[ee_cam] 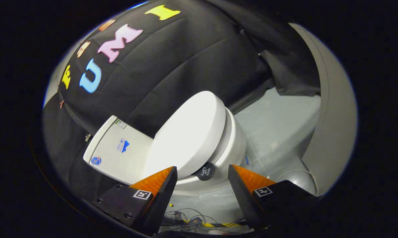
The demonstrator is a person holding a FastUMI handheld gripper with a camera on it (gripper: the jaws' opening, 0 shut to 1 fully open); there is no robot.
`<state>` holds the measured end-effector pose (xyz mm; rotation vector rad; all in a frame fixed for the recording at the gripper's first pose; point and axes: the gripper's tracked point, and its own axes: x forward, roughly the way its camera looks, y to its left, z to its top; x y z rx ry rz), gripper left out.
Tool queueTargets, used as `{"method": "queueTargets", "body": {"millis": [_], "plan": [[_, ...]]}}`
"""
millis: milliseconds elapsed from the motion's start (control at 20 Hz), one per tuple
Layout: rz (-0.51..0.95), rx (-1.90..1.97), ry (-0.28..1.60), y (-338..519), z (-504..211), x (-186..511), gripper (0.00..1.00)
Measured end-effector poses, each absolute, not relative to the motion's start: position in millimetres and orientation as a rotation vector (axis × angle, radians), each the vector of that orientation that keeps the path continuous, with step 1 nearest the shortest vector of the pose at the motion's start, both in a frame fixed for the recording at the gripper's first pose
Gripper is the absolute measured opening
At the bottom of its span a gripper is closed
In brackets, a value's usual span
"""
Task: Open the toilet lid.
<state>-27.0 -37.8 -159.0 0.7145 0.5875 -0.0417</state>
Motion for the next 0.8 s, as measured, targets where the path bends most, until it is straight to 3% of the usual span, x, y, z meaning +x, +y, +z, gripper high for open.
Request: {"method": "queueTargets", "body": {"millis": [50, 150, 450, 550, 650, 700, 750, 800], "plan": [[-0.050, 0.752, 0.606, -37.0, -166.9, -26.6, 0.96], [-0.049, 0.790, 0.626, -31.8, -178.3, -23.6, 0.85], [-0.044, 0.829, 0.672, -22.6, -212.7, -7.8, 0.84], [-0.053, 0.809, 0.670, -22.5, -222.9, -0.8, 0.63], [-0.036, 0.823, 0.664, -21.5, -216.0, -3.0, 0.61], [-0.028, 0.833, 0.661, -21.0, -216.3, 0.7, 0.50], [-0.014, 0.852, 0.647, -17.0, -214.8, 3.6, 0.50], [-0.017, 0.861, 0.645, -16.9, -214.7, 4.8, 0.42]]}}
